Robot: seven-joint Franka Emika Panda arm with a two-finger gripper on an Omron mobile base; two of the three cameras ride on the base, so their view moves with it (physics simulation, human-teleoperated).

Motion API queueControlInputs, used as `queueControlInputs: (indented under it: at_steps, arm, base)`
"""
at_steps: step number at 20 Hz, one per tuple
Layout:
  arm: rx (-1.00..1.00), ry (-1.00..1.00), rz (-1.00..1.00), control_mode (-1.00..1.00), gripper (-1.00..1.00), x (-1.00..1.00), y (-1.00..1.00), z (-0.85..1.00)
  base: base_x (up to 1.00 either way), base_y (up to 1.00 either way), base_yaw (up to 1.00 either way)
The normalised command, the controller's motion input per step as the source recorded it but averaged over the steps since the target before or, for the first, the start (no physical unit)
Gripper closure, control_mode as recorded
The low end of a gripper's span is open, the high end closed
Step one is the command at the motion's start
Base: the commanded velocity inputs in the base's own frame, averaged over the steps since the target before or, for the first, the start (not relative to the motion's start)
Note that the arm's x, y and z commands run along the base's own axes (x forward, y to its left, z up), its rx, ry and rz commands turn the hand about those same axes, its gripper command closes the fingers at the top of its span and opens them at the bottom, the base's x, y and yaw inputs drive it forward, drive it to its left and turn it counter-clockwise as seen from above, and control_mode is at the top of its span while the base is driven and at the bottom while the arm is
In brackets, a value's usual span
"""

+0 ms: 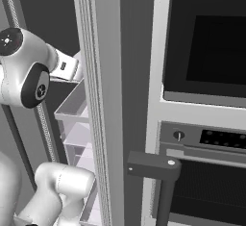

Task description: Grab a lemon wedge from the fridge and one ice cube from the ice bowl, and put them in the glass of lemonade.

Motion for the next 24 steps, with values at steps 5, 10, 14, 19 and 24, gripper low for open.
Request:
queueControlInputs:
  at_steps: [5,10,14,19,24]
  arm:
    - [0.0,-0.01,0.0,-1.0,-1.0,0.34,0.0,-0.01]
    - [0.0,-0.01,0.0,-1.0,-1.0,0.39,0.0,-0.02]
    - [-0.03,-0.03,0.0,-1.0,-1.0,0.41,-0.1,-0.19]
    - [-0.02,-0.03,-0.01,-1.0,-1.0,0.38,-0.15,-0.17]
    - [-0.02,0.0,-0.05,-1.0,-1.0,0.31,-0.16,-0.09]
  base:
    - [0.0,0.0,0.0]
    - [0.0,0.0,0.0]
    - [0.0,0.0,0.0]
    - [0.0,0.0,0.0]
    - [0.0,0.0,0.0]
